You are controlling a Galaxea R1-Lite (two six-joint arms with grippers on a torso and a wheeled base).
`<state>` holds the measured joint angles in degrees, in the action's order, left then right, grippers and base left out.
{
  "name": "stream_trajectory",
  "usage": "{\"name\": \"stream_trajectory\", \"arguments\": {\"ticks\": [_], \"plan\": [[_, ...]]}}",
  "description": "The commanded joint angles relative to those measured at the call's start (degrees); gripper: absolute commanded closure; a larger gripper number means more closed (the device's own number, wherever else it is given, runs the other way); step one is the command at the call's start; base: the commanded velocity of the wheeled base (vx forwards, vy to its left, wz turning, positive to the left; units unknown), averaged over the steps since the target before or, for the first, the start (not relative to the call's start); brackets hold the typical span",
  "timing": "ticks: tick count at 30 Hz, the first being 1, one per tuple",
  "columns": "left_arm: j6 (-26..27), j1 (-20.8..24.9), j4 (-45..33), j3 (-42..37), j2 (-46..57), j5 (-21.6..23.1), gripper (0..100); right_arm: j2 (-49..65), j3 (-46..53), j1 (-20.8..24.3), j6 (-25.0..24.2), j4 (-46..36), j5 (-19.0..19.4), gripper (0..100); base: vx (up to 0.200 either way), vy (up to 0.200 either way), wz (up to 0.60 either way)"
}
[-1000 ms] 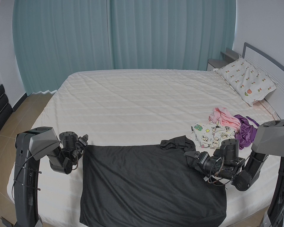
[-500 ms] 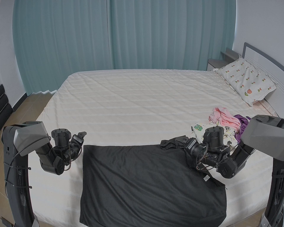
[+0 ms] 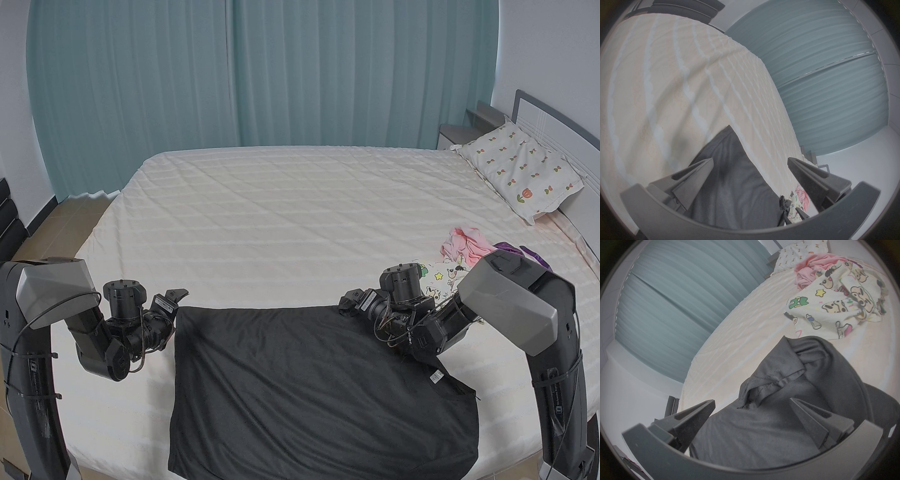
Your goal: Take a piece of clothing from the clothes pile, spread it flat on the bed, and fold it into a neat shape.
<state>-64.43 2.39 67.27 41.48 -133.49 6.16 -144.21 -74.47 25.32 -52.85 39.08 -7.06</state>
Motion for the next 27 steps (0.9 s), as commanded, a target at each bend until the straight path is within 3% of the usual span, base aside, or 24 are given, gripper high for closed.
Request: {"name": "stream_trajectory", "arguments": {"ticks": [1,9,24,27], "plan": [[-0.1,0.5,0.2,-1.0,0.3,0.2,0,-4.7,-3.6,0.0,0.8,-0.3,-0.3,0,0.000,0.000,0.00],[0.4,0.7,0.2,-1.2,0.3,0.1,0,-6.9,-8.0,-1.7,5.4,0.7,-1.0,0,0.000,0.000,0.00],[3.3,1.5,5.3,-3.0,-1.3,0.0,0,-10.1,-15.6,-3.2,9.5,-1.4,-1.2,0,0.000,0.000,0.00],[3.3,1.5,5.3,-2.9,-1.3,0.0,0,-11.9,-22.3,-4.2,9.3,-0.9,-1.3,0,0.000,0.000,0.00]]}}
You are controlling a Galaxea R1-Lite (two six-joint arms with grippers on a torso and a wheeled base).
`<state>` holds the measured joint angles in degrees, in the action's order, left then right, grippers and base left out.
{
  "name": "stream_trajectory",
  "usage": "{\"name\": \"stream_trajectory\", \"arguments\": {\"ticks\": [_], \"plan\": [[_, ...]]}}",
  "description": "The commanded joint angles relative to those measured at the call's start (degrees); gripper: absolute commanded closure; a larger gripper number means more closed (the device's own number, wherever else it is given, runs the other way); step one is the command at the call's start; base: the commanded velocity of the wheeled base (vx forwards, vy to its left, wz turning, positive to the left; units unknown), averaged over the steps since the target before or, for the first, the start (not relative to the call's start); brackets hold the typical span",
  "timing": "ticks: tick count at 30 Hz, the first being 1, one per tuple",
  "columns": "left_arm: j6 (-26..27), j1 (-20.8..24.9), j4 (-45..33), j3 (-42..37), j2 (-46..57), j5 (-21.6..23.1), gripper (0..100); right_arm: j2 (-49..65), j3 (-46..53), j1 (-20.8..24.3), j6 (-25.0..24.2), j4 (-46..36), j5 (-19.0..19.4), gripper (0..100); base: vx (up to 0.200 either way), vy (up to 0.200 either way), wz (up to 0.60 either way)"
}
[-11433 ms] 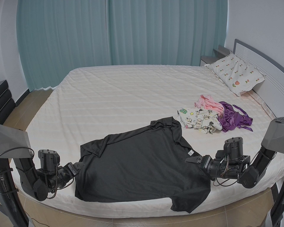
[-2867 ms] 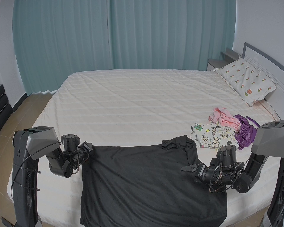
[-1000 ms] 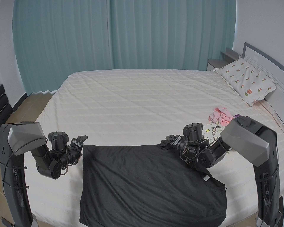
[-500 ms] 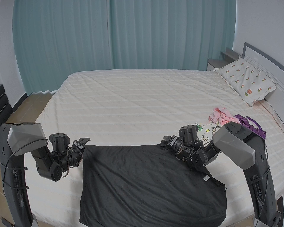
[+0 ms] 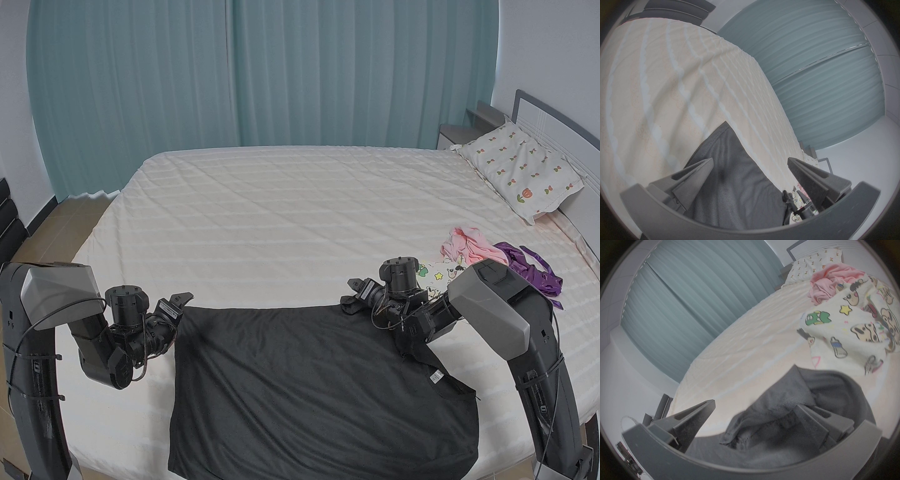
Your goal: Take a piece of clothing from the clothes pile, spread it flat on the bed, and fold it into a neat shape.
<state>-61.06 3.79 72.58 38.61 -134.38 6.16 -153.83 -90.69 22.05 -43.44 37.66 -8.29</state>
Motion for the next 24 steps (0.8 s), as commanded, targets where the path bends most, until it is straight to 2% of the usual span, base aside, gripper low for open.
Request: {"name": "stream_trajectory", "arguments": {"ticks": [1,7,16,24], "plan": [[0.0,0.1,0.0,0.0,-0.4,0.0,0,-2.9,-9.2,-1.6,-0.4,0.8,-0.1,0,0.000,0.000,0.00],[0.0,0.1,0.0,0.0,-0.4,0.0,0,-3.1,-22.5,-6.2,-1.1,3.1,-0.1,0,0.000,0.000,0.00],[0.0,0.1,0.0,0.1,-0.5,0.0,0,-5.2,-17.9,-7.0,-0.8,3.4,-1.1,0,0.000,0.000,0.00],[0.0,0.1,0.0,0.1,-0.5,0.0,0,-4.7,-12.8,-6.7,-0.5,1.7,-0.1,0,0.000,0.000,0.00]]}}
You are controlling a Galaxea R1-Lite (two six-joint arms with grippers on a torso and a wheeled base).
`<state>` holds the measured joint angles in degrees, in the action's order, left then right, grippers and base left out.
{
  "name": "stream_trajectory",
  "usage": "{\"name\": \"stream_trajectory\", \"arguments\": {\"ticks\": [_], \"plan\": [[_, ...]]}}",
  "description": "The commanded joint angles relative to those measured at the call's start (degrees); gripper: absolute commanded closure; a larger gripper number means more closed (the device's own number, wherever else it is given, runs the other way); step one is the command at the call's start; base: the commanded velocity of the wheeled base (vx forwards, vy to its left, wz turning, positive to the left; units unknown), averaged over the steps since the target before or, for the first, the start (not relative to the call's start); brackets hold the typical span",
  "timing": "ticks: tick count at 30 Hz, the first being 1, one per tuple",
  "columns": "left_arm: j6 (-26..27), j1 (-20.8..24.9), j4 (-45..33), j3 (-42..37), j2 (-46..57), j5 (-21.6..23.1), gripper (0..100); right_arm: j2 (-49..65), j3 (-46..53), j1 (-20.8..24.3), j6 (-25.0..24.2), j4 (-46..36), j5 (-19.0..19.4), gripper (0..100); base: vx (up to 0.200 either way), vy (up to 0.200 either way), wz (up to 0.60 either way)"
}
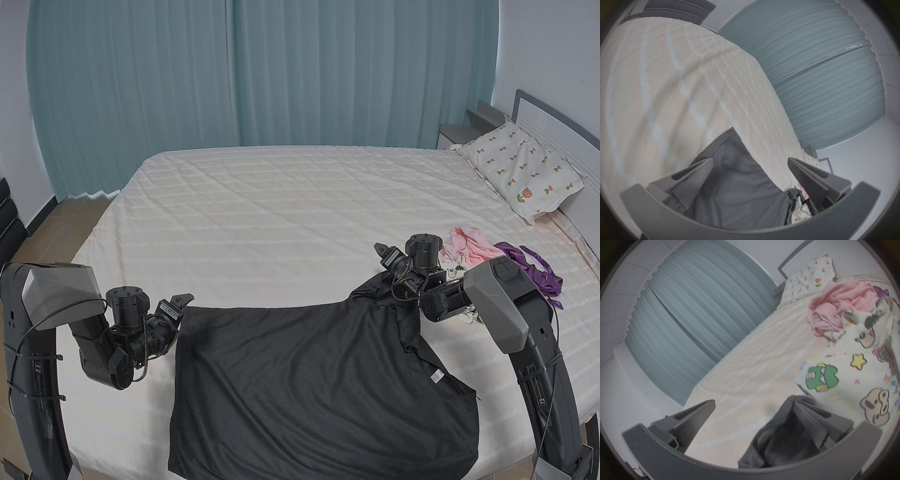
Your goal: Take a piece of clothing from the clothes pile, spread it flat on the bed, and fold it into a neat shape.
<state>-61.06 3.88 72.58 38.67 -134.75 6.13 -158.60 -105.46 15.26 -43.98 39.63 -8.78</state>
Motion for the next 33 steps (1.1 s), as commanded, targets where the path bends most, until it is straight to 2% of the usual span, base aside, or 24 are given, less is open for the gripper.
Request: {"name": "stream_trajectory", "arguments": {"ticks": [1,5,10,21,28,33], "plan": [[0.0,0.0,0.0,0.0,-0.2,0.0,0,0.2,2.1,0.1,0.0,-0.3,0.4,0,0.000,0.000,0.00],[0.0,0.0,0.0,0.0,-0.2,0.0,0,3.1,5.4,-0.1,0.0,-2.2,1.0,0,0.000,0.000,0.00],[0.0,0.1,0.0,0.0,-0.2,0.0,0,6.7,11.1,0.0,-0.7,-3.5,4.9,0,0.000,0.000,0.00],[0.0,0.1,0.0,0.0,-0.2,0.0,0,6.0,14.1,3.3,-0.2,-4.7,5.2,0,0.000,0.000,0.00],[0.0,0.1,0.0,0.0,-0.2,0.0,0,4.1,13.0,5.0,-0.1,-5.8,5.3,0,0.000,0.000,0.00],[0.0,0.1,0.0,0.0,-0.2,0.0,0,1.1,4.6,5.7,-0.8,-5.4,4.4,0,0.000,0.000,0.00]]}}
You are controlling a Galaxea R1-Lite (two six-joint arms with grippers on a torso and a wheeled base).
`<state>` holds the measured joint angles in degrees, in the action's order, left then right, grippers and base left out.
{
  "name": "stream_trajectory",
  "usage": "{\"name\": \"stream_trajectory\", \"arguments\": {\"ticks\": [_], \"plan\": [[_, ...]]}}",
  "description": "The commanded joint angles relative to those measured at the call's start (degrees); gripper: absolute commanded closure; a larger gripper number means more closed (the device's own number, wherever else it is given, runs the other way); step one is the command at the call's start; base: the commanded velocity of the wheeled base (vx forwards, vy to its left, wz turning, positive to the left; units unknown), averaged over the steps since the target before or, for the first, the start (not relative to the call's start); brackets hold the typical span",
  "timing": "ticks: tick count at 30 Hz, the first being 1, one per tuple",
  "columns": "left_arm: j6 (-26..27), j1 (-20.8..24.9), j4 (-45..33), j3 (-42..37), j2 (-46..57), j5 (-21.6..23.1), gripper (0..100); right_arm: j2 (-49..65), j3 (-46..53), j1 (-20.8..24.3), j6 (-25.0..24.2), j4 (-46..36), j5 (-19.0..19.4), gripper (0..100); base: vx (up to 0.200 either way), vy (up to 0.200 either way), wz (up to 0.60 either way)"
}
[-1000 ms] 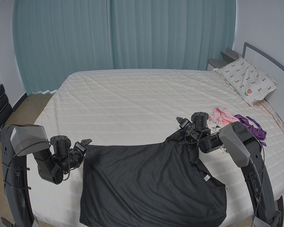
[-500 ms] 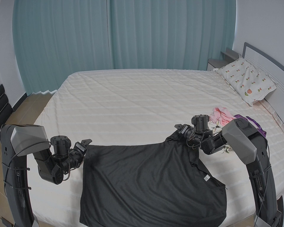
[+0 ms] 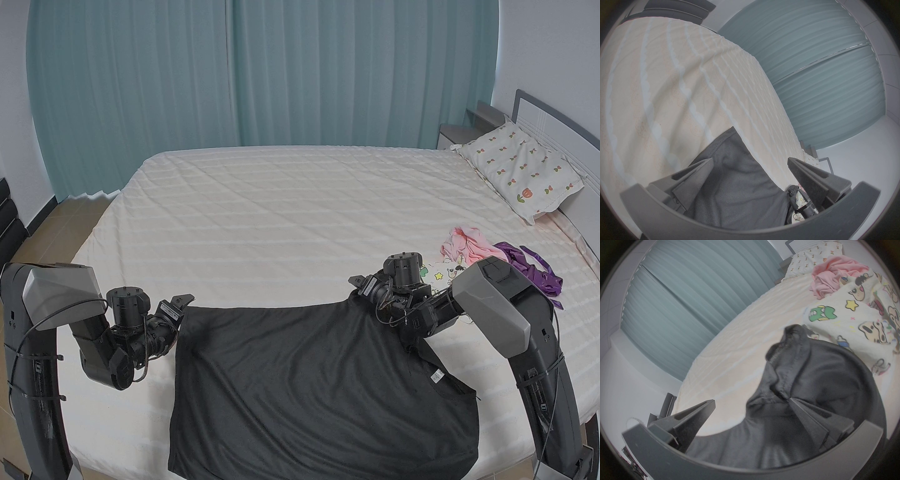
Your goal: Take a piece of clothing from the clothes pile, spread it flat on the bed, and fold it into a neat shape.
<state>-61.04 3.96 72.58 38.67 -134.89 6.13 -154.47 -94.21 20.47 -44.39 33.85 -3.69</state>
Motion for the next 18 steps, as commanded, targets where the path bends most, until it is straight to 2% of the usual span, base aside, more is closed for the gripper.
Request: {"name": "stream_trajectory", "arguments": {"ticks": [1,2,3,5,9,14,18], "plan": [[0.0,0.0,0.0,0.0,-0.1,-0.1,0,-3.1,-7.2,0.6,-0.5,0.3,-0.8,0,0.000,0.000,0.00],[0.0,0.0,0.0,0.0,-0.1,-0.1,0,-3.1,-7.2,0.6,-0.5,0.3,-0.8,0,0.000,0.000,0.00],[0.0,0.0,0.0,0.1,-0.1,-0.1,0,-3.3,-11.7,0.6,-2.7,1.8,-2.9,0,0.000,0.000,0.00],[0.0,0.0,0.0,0.1,-0.1,-0.1,0,-3.3,-14.2,0.8,-5.0,4.1,-3.3,0,0.000,0.000,0.00],[0.0,0.0,0.0,0.2,-0.1,-0.2,0,-4.6,-19.2,0.7,-5.3,8.1,-3.9,0,0.000,0.000,0.00],[0.0,0.0,0.0,0.3,-0.1,-0.3,0,-5.0,-17.9,0.6,-4.1,7.8,-3.9,0,0.000,0.000,0.00],[0.0,0.0,0.0,0.3,-0.1,-0.3,0,-4.0,-13.2,0.0,-2.3,7.4,-3.4,0,0.000,0.000,0.00]]}}
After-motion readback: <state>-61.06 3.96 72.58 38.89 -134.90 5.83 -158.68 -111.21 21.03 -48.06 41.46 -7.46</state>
